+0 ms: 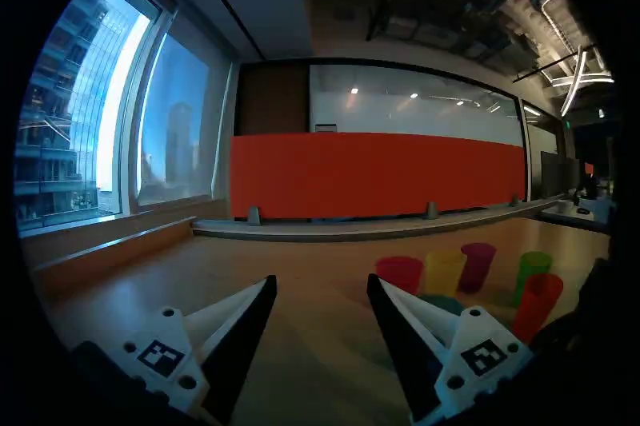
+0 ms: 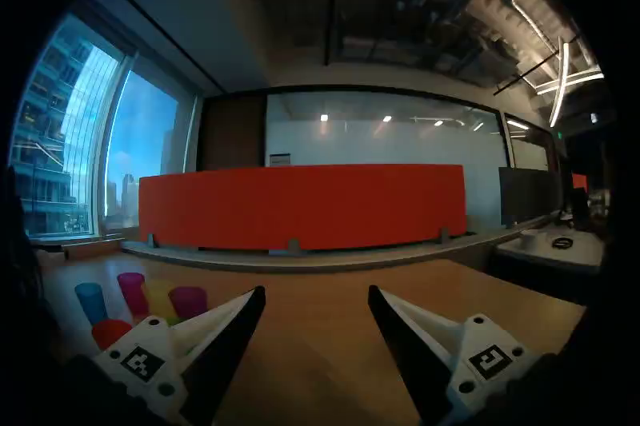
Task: Pour water
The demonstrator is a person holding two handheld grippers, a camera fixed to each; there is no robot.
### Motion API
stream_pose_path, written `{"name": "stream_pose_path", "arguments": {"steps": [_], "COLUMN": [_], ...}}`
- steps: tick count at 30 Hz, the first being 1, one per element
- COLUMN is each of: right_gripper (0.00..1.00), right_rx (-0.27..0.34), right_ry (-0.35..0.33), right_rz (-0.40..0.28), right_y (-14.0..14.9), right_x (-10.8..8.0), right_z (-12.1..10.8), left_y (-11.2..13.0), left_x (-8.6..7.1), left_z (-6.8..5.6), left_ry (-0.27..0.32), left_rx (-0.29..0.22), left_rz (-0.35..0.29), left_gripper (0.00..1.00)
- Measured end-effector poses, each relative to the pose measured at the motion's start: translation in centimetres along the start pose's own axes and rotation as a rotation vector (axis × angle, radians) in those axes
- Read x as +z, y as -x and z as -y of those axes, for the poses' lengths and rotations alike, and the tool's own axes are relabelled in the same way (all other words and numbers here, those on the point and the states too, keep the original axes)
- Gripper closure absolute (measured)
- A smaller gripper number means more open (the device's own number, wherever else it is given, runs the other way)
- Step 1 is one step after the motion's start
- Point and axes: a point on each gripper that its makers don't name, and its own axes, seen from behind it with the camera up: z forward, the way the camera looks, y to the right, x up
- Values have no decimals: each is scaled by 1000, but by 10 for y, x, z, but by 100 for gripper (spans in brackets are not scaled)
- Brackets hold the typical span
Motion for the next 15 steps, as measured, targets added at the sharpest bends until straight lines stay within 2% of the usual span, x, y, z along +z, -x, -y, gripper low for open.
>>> {"name": "stream_pose_path", "arguments": {"steps": [15], "right_gripper": [1], "right_rx": [8], "right_ry": [-5], "right_rz": [44], "right_y": [20], "right_x": [5], "right_z": [-1], "left_y": [0], "left_x": [1], "left_z": [0], "left_ry": [0], "left_rx": [0], "left_rz": [0], "left_gripper": [17]}}
